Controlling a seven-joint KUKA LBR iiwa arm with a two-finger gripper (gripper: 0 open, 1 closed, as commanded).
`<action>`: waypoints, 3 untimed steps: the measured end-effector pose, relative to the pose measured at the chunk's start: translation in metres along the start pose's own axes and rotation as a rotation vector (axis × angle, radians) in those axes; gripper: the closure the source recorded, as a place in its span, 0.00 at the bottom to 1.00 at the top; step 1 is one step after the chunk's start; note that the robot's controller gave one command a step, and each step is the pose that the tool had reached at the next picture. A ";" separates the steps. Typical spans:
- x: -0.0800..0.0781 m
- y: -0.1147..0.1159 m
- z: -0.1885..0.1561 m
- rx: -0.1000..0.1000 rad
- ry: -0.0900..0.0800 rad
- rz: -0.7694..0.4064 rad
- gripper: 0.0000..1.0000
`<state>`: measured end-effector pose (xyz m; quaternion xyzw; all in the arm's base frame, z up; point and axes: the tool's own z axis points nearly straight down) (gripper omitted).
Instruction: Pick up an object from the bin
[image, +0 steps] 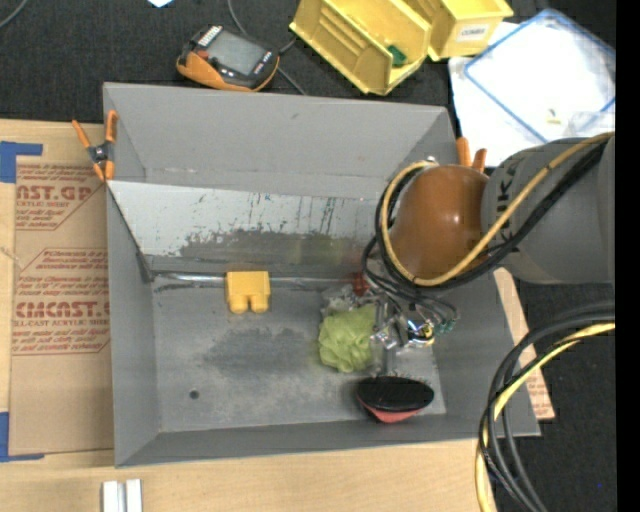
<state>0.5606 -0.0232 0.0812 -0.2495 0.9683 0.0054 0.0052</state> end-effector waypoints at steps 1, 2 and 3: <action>0.027 0.001 -0.007 0.008 -0.014 -0.235 0.00; 0.074 0.016 0.005 0.005 -0.013 -0.021 0.00; 0.068 0.002 0.010 0.010 -0.023 -0.278 1.00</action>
Offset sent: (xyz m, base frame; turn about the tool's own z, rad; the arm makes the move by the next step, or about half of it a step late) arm -0.0749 -0.0229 -0.0071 -0.0233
